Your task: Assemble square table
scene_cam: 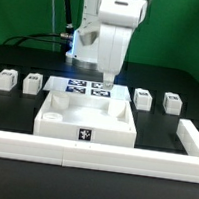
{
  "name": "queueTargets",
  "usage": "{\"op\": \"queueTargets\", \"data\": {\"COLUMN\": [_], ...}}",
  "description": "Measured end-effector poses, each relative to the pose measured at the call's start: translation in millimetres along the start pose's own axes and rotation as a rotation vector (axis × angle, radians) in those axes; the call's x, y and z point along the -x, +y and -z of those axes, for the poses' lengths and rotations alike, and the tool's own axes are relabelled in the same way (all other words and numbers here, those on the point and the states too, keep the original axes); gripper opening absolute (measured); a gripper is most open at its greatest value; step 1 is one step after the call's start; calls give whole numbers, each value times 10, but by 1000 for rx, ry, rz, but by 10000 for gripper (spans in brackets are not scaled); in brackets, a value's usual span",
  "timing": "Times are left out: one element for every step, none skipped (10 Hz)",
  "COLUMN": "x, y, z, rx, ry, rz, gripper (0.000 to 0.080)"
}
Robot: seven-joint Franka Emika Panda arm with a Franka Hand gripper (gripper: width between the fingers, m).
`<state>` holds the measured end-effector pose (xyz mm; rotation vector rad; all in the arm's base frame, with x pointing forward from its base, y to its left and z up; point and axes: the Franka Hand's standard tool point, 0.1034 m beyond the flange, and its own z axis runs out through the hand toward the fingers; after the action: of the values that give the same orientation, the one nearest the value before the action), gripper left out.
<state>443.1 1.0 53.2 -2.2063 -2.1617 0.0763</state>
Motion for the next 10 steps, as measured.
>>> {"op": "queueTargets", "data": {"x": [79,124,166,228,277,277,279,279,279,279], "y": [-81,-124,-125,-75,33,82,75,73,73,71], "z": [-140,-258,-343,-391,-438,-453,-456,-459,-461,-463], "rx": [-3,-10,-11,-16,-17,-15,-16,-16,-17,-17], "ry": [8,14,19,23,26,27,27,27,27,28], "rz": [67,62,54,41,28,21,20,20,20,20], "gripper": [650,650,650,650,650,650,640,640,474,305]}}
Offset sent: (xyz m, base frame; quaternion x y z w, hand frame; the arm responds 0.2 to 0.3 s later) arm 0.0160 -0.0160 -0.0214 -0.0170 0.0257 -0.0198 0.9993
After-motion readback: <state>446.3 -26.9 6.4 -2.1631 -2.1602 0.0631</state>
